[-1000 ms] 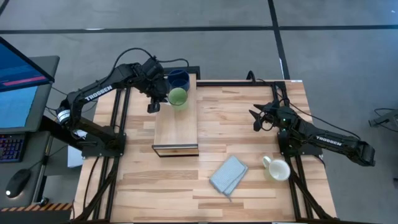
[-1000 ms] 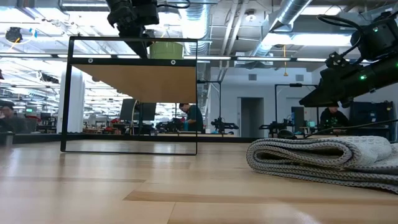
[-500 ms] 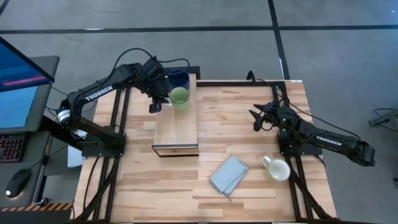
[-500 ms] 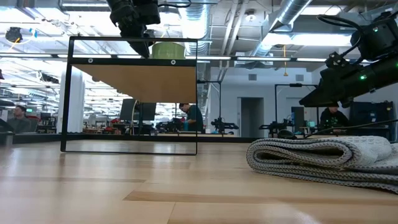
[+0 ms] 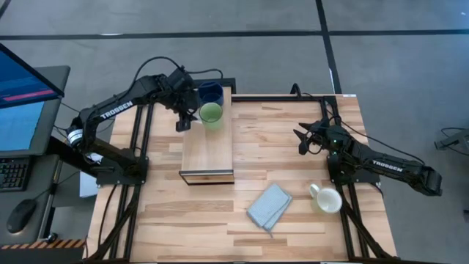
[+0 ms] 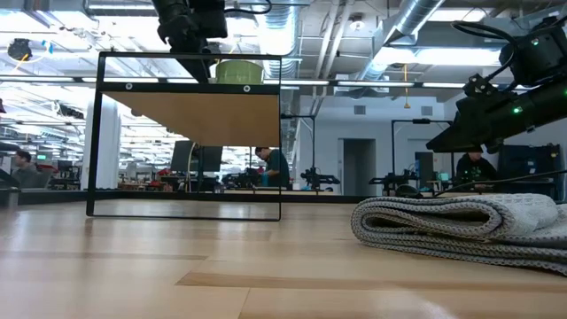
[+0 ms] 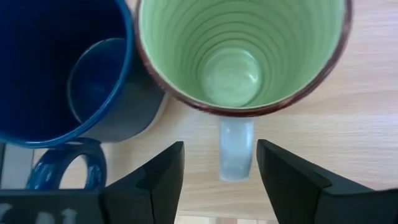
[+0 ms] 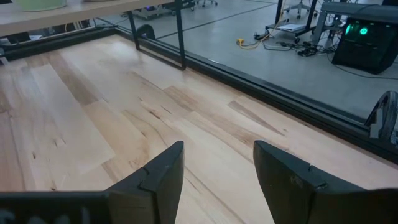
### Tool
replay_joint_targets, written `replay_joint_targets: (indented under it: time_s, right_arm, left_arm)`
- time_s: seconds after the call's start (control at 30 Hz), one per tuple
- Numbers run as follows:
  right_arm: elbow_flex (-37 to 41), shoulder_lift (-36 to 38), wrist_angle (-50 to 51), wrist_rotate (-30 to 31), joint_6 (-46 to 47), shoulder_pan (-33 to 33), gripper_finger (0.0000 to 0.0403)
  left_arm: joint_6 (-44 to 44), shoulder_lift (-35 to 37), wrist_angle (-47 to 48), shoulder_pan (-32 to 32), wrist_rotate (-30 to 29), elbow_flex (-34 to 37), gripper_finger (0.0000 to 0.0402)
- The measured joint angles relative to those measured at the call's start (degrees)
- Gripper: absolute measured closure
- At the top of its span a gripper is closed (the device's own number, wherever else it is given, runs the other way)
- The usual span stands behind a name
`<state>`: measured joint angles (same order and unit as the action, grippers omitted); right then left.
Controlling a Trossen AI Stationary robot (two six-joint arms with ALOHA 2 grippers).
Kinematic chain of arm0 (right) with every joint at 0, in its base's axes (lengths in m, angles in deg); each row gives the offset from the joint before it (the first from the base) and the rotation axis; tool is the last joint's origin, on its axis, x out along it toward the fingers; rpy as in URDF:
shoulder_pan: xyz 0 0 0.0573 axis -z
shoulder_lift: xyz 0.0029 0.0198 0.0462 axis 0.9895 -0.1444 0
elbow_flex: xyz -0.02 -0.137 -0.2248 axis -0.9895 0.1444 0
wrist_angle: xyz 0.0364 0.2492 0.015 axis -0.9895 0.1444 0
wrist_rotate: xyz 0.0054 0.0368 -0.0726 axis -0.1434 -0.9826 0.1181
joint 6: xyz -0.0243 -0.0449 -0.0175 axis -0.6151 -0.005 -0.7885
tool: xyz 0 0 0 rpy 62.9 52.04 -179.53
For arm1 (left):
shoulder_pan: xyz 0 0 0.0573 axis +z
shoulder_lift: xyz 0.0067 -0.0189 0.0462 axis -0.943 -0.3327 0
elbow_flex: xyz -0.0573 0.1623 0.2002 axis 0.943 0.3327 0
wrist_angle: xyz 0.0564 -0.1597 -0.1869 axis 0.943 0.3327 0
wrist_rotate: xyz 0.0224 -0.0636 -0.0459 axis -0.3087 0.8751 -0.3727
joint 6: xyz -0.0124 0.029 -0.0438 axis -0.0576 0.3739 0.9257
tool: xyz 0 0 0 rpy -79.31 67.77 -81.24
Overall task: Stack small to large cups/mugs on shelf
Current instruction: Put the white green mug on the shelf, then put the white yellow mug on the shelf
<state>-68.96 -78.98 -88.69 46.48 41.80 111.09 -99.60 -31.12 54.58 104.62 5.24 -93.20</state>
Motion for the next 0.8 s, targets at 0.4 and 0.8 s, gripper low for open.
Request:
replay_joint_targets:
  time_s: [0.4,0.8]
  right_arm:
    - [0.00,-0.01,0.00,0.00,-0.04,0.00,0.0187]
    - [0.00,0.02,0.00,-0.02,-0.04,-0.11,0.0187]
  left_arm:
    - [1.14,0.69,4.72,-0.01,0.64,-2.49,0.0207]
    - [10.31,3.16,7.69,-0.01,5.24,-17.24,0.0207]
